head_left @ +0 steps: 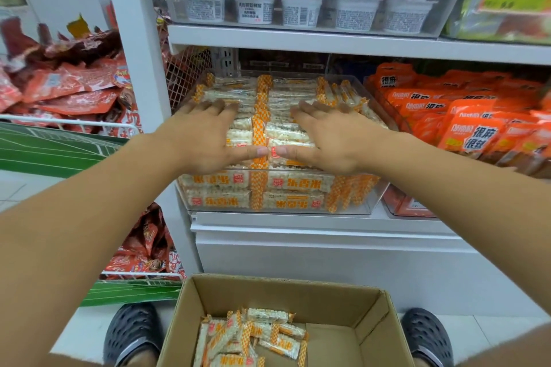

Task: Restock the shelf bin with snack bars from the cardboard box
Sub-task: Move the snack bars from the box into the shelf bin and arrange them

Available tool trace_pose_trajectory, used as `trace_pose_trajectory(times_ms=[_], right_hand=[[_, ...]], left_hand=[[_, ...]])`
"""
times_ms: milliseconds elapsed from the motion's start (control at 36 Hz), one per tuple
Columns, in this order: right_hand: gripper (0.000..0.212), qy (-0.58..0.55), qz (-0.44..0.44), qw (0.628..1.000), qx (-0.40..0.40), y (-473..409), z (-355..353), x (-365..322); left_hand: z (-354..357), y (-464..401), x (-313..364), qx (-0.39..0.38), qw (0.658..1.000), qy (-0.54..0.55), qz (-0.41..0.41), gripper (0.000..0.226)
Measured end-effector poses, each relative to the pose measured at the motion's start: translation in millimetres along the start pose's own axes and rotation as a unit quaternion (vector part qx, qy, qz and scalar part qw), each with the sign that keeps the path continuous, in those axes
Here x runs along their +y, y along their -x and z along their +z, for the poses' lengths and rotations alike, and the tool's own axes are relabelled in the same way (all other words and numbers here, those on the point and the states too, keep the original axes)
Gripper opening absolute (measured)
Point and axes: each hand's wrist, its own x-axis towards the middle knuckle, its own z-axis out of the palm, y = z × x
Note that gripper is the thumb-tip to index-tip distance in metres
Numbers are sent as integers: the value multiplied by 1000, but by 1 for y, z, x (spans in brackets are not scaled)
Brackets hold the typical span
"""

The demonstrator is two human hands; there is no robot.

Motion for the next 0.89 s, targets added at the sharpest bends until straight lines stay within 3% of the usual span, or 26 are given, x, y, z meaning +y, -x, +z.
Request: trace_pose_trajectory(times_ms=[250,333,417,444,500,556,611,667,694,750,806,889], right_hand=[[97,13,-6,996,92,18,-5,2],[82,-12,-41,982,185,27,-2,0],[44,-94,-103,906,400,41,2,-10],[40,-120,-114,874,457,47,4,-15],[42,-195,-131,841,487,61,15,-29],[41,-284,-149,840,438,76,45,-46],[42,-305,-128,887,322,91,93,-63],[43,-276,-112,953,61,105,153,-81],[36,-244,-107,959,-100,111,185,-88],[35,-203,-66,916,-339,128,245,-105],[61,-228,13,890,-394,149,297,-121],[100,-351,143,870,-316,174,346,-144]], left_hand=[[-17,15,10,105,993,28,40,114],[-20,25,20,152,983,67,74,95],[-18,39,36,303,937,94,144,46],[-14,46,41,351,917,97,167,38],[5,60,51,382,895,124,194,38],[38,78,59,330,905,167,210,38],[81,99,72,170,951,156,206,35],[135,121,80,-88,979,98,154,26],[163,134,84,-194,971,83,116,23],[215,165,94,-329,937,110,42,42],[254,193,107,-393,906,156,-10,66],[291,219,127,-437,879,187,-19,81]])
